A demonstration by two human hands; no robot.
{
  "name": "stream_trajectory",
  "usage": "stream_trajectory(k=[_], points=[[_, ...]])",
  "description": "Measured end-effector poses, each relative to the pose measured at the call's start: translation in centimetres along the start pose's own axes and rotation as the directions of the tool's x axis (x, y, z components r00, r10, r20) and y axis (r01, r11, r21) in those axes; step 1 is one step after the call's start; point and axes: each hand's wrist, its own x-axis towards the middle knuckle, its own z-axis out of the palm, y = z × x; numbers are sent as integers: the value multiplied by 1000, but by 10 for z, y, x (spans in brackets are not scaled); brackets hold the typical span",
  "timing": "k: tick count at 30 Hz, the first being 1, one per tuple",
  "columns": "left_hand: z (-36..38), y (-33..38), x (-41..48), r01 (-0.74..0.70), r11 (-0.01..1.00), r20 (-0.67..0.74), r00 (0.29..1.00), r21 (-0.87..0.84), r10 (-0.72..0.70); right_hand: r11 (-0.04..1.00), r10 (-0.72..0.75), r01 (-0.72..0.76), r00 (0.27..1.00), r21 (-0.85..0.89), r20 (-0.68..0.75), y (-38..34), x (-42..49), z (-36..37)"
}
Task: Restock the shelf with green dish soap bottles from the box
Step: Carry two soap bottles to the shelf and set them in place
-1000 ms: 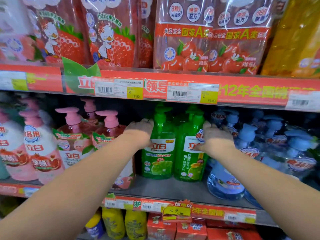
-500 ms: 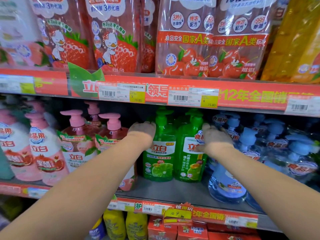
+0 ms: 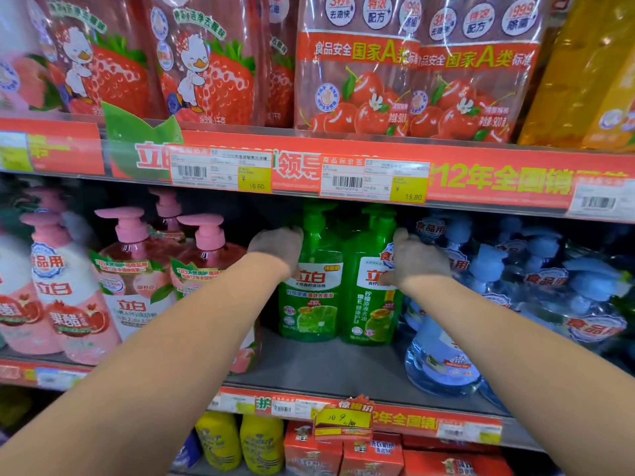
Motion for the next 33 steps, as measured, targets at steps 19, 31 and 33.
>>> stream_trajectory(k=[19,31,33], points=[[12,-4,18,-15,999,15,1000,-41,15,1000,-6,6,999,1,51,1,14,3],[-2,0,-56,-195,981,-311,932,7,187,986,-151,138,977,-95,-151,-7,-49,-14],[3,-3,-79,-277,961,-316,910,20,269,970,-218,201,968,-140,-123,-11,-74,-12]])
